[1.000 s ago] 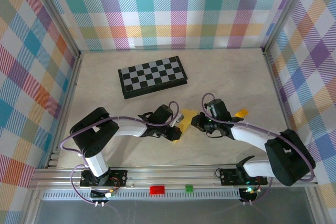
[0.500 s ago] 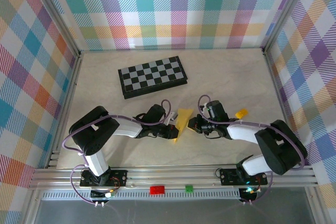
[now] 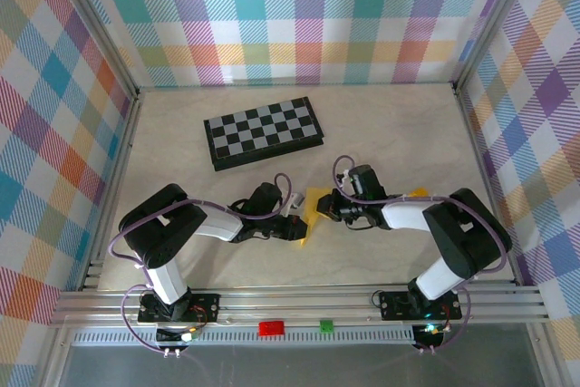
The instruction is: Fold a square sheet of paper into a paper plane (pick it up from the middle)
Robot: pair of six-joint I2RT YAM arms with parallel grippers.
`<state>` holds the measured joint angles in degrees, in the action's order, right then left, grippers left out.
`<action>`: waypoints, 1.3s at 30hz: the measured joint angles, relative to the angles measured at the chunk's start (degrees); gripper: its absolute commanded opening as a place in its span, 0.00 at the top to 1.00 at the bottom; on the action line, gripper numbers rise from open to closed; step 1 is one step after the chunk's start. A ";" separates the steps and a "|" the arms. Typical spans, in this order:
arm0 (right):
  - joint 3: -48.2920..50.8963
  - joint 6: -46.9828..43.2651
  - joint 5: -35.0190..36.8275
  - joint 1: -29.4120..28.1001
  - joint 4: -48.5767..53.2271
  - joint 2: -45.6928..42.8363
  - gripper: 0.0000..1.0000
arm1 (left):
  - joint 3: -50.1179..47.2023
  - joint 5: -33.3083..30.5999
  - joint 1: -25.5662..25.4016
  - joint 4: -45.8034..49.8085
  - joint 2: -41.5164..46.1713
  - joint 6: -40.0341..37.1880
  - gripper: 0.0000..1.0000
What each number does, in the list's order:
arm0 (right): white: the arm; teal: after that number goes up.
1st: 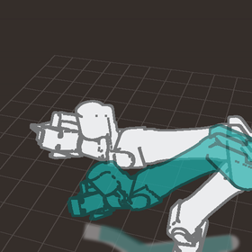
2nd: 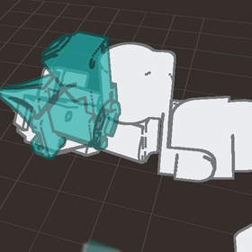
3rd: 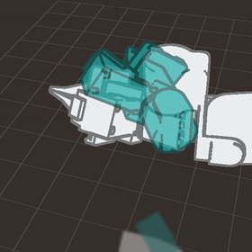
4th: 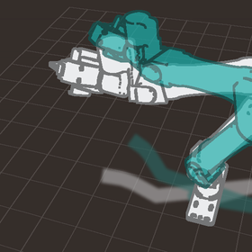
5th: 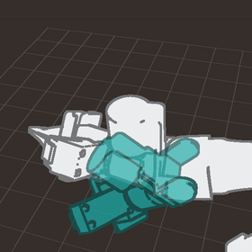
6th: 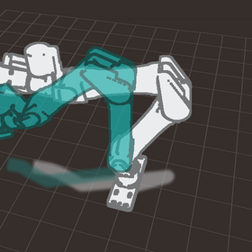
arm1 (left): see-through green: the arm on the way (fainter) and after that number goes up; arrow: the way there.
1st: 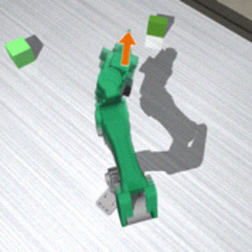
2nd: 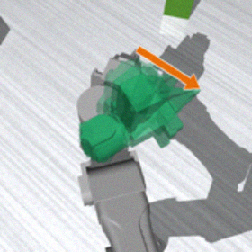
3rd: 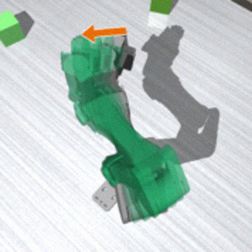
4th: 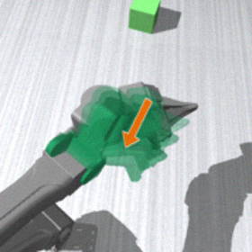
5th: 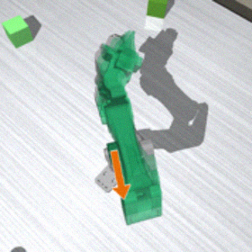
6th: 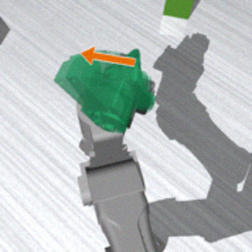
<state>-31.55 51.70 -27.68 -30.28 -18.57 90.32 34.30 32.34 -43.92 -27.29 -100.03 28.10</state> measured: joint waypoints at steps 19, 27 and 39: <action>-2.05 -0.44 -1.77 0.33 -2.05 3.48 0.91 | -3.45 0.66 1.79 -6.58 0.00 6.91 1.00; -2.03 -1.27 -2.89 0.37 -3.37 3.87 0.92 | -4.31 0.17 1.99 -8.20 0.02 9.60 1.00; -2.82 -1.29 -4.55 0.37 -4.61 6.58 0.92 | -5.22 -0.44 2.08 -10.05 0.02 12.04 1.00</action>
<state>-34.37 50.41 -32.23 -29.91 -23.18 96.90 29.08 31.90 -41.85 -37.34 -100.01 40.14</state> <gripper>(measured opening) 0.085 0.048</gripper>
